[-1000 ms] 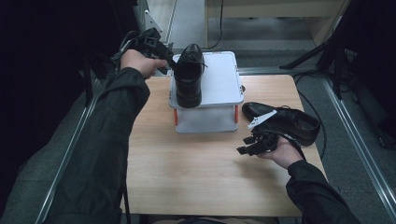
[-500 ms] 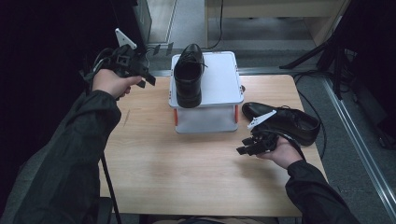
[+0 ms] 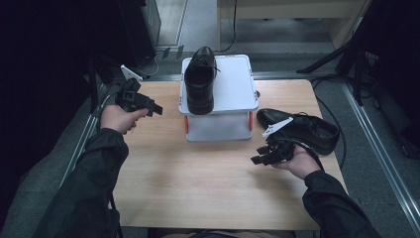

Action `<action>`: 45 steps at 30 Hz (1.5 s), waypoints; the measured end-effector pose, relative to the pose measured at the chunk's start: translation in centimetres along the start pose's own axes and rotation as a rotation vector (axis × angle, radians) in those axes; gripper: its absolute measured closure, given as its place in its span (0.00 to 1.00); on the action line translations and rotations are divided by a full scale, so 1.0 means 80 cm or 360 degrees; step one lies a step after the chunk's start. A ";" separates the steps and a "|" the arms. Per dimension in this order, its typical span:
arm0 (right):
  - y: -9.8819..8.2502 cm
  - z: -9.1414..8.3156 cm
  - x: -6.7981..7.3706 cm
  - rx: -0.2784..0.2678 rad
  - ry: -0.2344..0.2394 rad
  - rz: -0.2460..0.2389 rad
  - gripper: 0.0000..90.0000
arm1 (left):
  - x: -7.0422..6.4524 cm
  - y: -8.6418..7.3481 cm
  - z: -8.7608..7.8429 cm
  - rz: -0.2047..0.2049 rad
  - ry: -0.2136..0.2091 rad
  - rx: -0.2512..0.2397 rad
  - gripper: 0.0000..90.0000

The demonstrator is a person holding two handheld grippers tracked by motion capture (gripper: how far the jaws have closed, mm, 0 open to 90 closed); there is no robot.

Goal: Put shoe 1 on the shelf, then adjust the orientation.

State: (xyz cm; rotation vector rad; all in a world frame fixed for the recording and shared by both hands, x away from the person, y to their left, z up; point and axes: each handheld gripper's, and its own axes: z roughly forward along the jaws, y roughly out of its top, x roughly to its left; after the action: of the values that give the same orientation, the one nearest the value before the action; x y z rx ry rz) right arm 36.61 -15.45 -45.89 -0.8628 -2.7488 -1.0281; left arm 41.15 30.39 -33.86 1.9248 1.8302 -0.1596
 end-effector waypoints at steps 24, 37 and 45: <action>-0.001 -0.007 -0.013 -0.0034 -0.0011 0.0070 0.60 | 0.000 -0.086 0.075 0.0148 -0.0062 0.0023 0.54; -0.008 -0.033 -0.027 -0.0054 -0.0073 0.0087 0.60 | -0.009 -0.103 0.091 0.0192 -0.0107 0.0035 0.54; -0.004 -0.056 -0.036 0.0101 -0.0143 0.0038 0.61 | -0.013 -0.106 0.097 0.0225 -0.0122 0.0045 0.53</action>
State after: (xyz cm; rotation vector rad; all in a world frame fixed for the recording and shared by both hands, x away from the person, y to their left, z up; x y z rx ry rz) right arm 38.32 -19.82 -43.36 -0.9525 -2.8203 -0.9148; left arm 34.72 26.17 -42.45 2.0306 1.6451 -0.2108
